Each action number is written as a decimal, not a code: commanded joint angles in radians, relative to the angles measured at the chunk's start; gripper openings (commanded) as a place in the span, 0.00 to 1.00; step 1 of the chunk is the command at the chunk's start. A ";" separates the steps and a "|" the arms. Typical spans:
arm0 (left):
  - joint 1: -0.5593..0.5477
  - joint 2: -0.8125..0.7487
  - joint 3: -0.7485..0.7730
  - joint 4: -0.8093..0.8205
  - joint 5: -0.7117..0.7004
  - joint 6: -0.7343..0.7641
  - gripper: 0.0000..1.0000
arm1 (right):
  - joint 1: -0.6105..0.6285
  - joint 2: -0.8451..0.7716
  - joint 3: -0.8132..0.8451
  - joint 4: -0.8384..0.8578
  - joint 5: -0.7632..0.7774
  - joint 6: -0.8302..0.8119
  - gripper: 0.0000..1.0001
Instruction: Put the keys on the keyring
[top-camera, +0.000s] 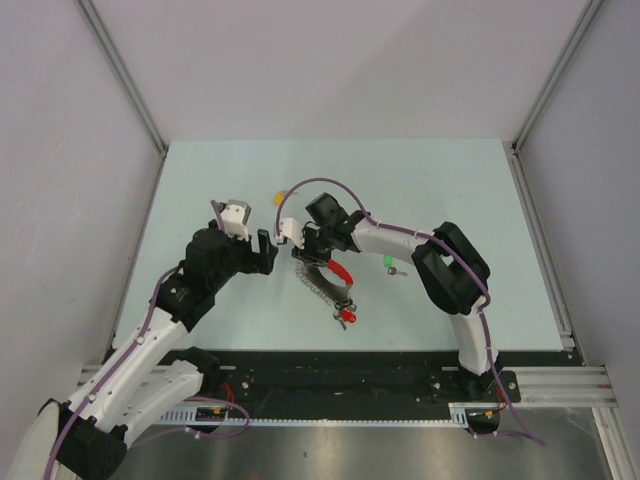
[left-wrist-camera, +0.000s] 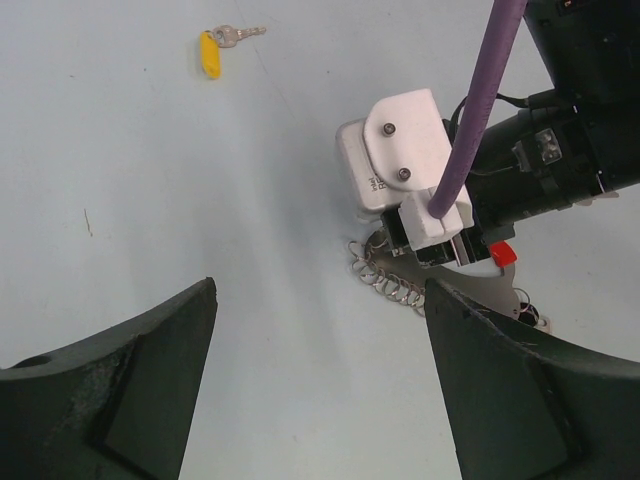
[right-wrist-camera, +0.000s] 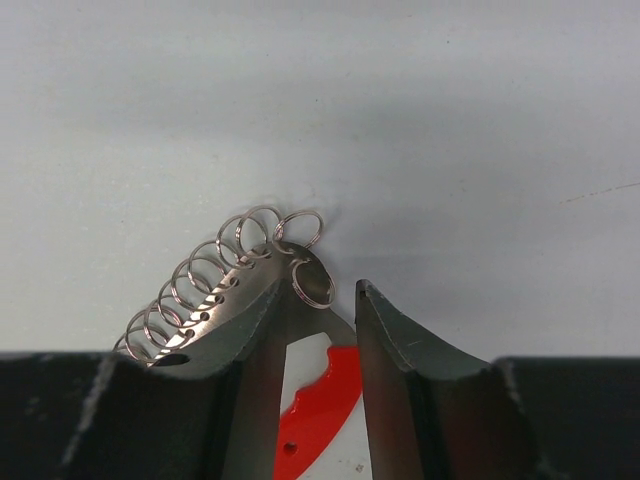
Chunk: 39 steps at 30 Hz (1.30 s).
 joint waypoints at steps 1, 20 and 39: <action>0.010 -0.013 -0.003 0.019 0.014 0.011 0.89 | 0.008 0.025 0.053 -0.010 -0.007 -0.013 0.36; 0.011 -0.019 -0.005 0.018 0.012 0.014 0.88 | 0.006 0.060 0.084 -0.048 0.010 -0.014 0.16; 0.016 -0.022 -0.014 0.048 0.060 0.031 0.88 | -0.044 -0.130 0.007 -0.053 -0.104 0.065 0.00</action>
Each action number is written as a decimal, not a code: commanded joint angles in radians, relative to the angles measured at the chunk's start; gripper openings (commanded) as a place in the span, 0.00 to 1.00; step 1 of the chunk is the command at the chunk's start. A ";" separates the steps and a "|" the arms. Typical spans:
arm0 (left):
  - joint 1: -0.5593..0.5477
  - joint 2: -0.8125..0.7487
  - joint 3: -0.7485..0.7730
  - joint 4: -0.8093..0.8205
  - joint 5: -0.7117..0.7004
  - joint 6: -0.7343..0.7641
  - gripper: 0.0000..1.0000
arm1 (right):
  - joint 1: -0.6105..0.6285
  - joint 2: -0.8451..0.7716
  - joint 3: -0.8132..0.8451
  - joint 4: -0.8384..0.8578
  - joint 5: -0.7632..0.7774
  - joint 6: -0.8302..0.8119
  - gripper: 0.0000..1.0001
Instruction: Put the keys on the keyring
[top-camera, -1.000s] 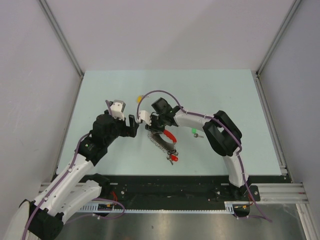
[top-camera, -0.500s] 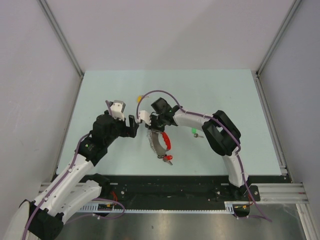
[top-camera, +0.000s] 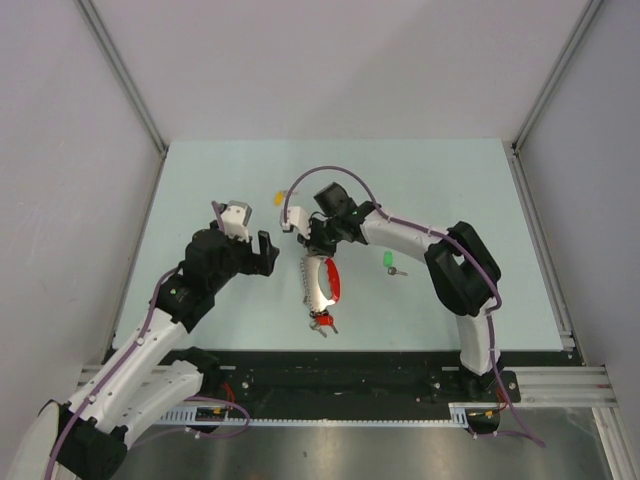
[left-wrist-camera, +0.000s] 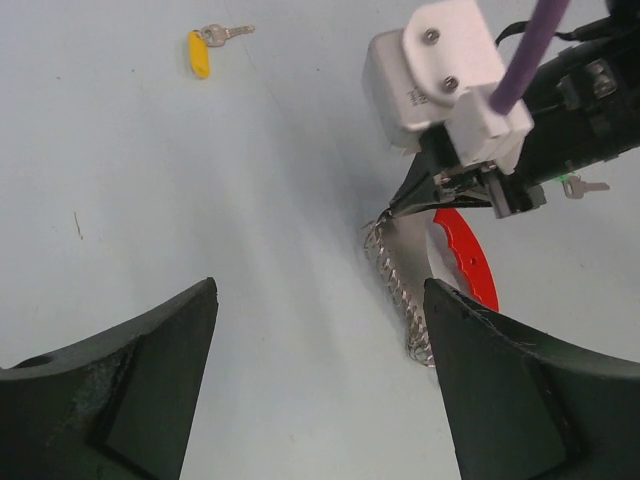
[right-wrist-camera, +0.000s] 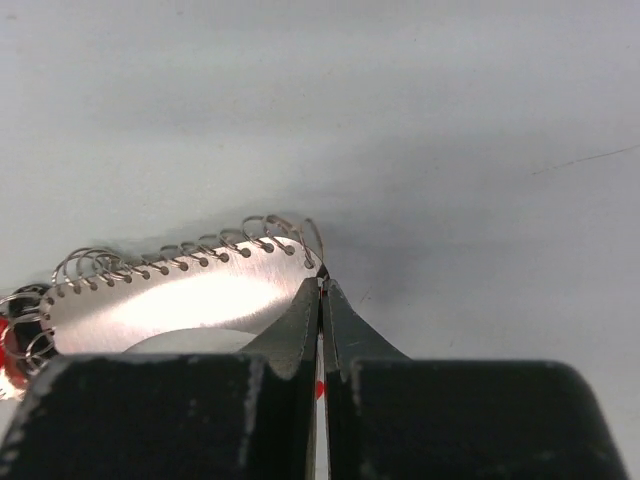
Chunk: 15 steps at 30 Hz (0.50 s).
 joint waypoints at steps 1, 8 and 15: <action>0.011 -0.017 -0.005 0.053 0.041 0.026 0.88 | -0.012 -0.103 -0.028 0.028 -0.076 0.043 0.00; 0.013 0.003 -0.012 0.107 0.168 0.078 0.87 | -0.020 -0.242 -0.118 0.098 -0.173 0.097 0.00; 0.016 0.058 0.002 0.164 0.286 0.107 0.82 | -0.021 -0.374 -0.192 0.146 -0.253 0.127 0.00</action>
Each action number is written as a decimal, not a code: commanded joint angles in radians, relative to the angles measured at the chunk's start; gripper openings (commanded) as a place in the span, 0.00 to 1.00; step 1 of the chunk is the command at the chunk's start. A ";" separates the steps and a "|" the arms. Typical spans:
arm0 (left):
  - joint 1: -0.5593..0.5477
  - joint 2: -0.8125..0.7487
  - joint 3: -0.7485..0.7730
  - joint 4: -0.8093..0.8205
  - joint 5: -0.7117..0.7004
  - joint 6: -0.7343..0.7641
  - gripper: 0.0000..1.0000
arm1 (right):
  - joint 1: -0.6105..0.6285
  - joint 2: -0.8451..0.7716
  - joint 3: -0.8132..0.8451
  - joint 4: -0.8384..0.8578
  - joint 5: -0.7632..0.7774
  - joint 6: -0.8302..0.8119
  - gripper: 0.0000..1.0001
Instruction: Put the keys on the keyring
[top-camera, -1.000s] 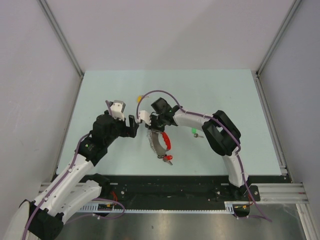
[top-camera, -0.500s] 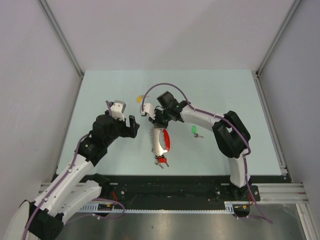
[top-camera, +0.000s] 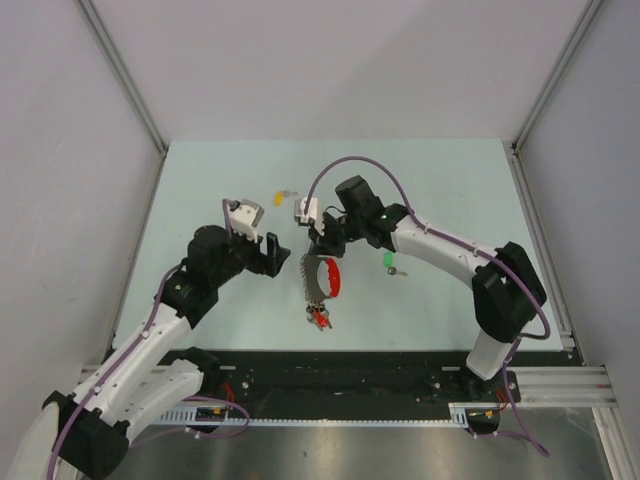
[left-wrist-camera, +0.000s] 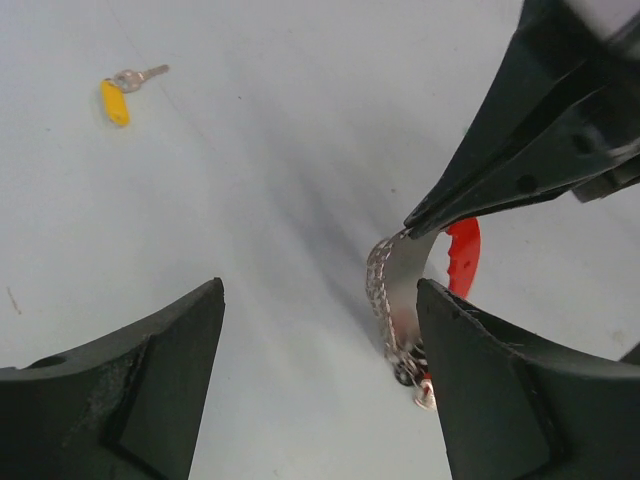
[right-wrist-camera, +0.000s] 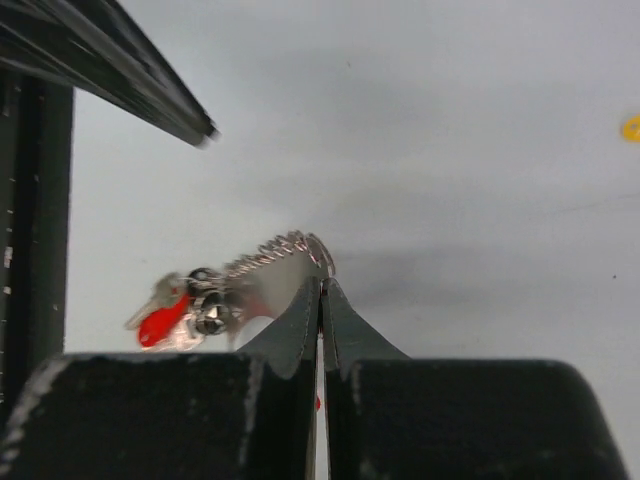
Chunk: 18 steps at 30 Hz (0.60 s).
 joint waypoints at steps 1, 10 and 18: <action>0.009 0.031 0.009 0.078 0.131 0.048 0.79 | -0.003 -0.109 -0.035 0.107 -0.099 0.043 0.00; 0.011 0.127 0.024 0.118 0.304 0.067 0.68 | -0.026 -0.224 -0.155 0.245 -0.188 0.096 0.00; 0.011 0.087 -0.015 0.271 0.467 0.182 0.70 | -0.058 -0.281 -0.225 0.380 -0.231 0.163 0.00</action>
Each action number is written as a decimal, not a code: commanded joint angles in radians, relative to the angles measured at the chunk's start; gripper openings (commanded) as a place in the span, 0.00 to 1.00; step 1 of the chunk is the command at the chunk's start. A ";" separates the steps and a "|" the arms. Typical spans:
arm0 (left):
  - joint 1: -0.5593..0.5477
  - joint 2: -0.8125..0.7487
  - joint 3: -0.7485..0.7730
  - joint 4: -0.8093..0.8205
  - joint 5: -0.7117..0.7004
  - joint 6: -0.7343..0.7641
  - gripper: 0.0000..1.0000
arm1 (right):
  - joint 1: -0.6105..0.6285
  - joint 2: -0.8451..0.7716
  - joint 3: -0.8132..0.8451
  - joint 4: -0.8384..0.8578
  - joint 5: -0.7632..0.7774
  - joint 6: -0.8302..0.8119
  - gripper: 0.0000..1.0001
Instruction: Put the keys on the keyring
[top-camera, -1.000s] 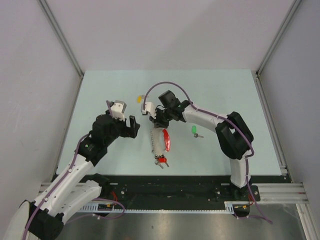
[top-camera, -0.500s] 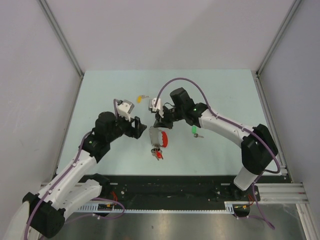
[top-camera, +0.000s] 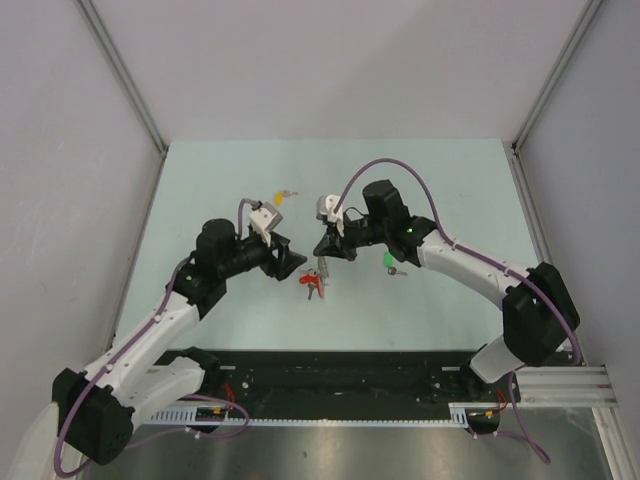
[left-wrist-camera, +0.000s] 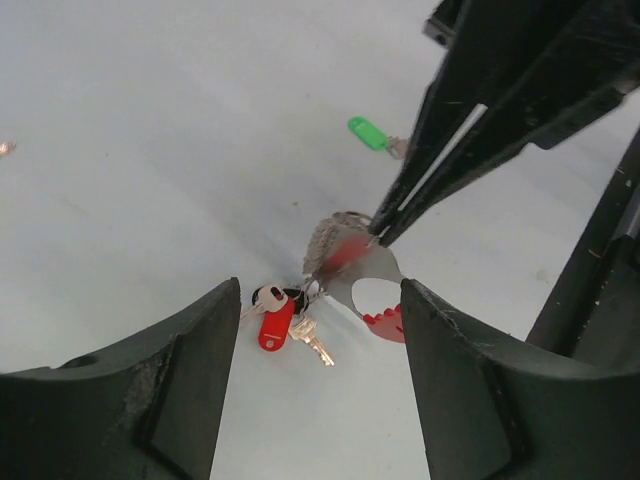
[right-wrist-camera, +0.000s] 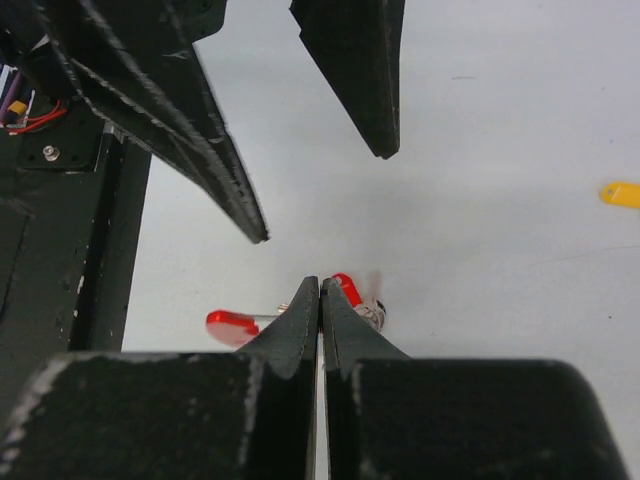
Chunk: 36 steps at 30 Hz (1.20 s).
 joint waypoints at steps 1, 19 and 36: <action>0.006 -0.036 -0.013 0.153 0.167 0.115 0.71 | -0.025 -0.070 -0.023 0.154 -0.080 0.055 0.00; 0.010 0.103 0.109 0.190 0.502 0.335 0.46 | -0.095 -0.159 -0.112 0.341 -0.218 0.184 0.00; 0.010 0.154 0.116 0.187 0.477 0.346 0.21 | -0.086 -0.150 -0.117 0.349 -0.241 0.181 0.00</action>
